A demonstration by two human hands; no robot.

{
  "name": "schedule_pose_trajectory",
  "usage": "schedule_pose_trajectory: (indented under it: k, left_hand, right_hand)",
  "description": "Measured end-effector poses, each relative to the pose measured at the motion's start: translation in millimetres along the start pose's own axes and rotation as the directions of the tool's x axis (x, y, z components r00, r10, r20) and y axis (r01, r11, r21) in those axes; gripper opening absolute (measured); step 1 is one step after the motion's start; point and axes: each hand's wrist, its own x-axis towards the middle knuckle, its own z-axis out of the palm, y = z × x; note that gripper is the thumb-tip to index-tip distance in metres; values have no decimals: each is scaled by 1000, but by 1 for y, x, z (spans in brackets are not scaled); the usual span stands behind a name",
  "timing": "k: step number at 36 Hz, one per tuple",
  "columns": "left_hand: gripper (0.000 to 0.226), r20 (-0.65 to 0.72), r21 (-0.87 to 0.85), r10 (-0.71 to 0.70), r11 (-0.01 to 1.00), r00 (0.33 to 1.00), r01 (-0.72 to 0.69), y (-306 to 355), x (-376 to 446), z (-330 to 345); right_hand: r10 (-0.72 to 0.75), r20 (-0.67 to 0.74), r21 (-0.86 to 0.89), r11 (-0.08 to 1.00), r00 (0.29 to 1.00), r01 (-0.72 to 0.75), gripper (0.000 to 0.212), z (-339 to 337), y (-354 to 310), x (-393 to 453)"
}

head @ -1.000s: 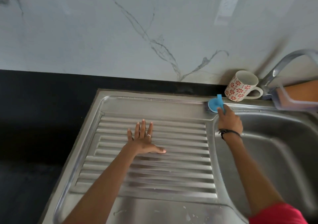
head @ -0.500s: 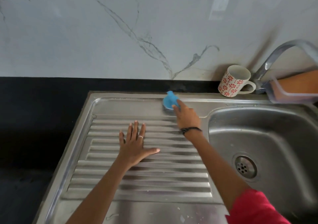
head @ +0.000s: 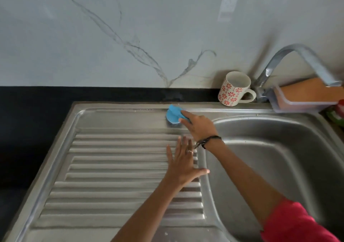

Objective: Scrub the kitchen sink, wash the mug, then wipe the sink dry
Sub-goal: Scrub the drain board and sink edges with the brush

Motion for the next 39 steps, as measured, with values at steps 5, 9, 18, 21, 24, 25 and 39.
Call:
schedule_pose_trajectory:
  k: [5,9,18,21,24,25,39]
  left_hand:
    - [110,16,50,-82,995,997,81,-2,1,4]
    - [109,43,71,-94,993,995,90,-2,2,2]
    - [110,-4,171,-234,958,972,231,13,7,4]
    - [105,-71,190,-299,932,952,307,31,10,7]
    - [93,-124,186,-330,919,936,349,46,12,7]
    - [88,-146,197,-313,920,939,337,51,12,8]
    - [57,-296,424,-153,864,943,273,90,47,12]
  right_hand:
    - [169,-61,74,984,984,-165,45,-31,71,-7]
    - [346,-159,107,937,925,-332,45,-38,108,-35]
    - [93,-36,111,990,995,-88,45,-18,61,-7]
    - [11,12,162,987,1000,-13,46,-22,72,-2]
    - [19,-14,152,988,1000,-17,47,-32,107,-9]
    - [40,-31,137,990,999,-36,47,-36,122,-14]
    - [-6,-38,53,999,999,8,47,-39,143,-17]
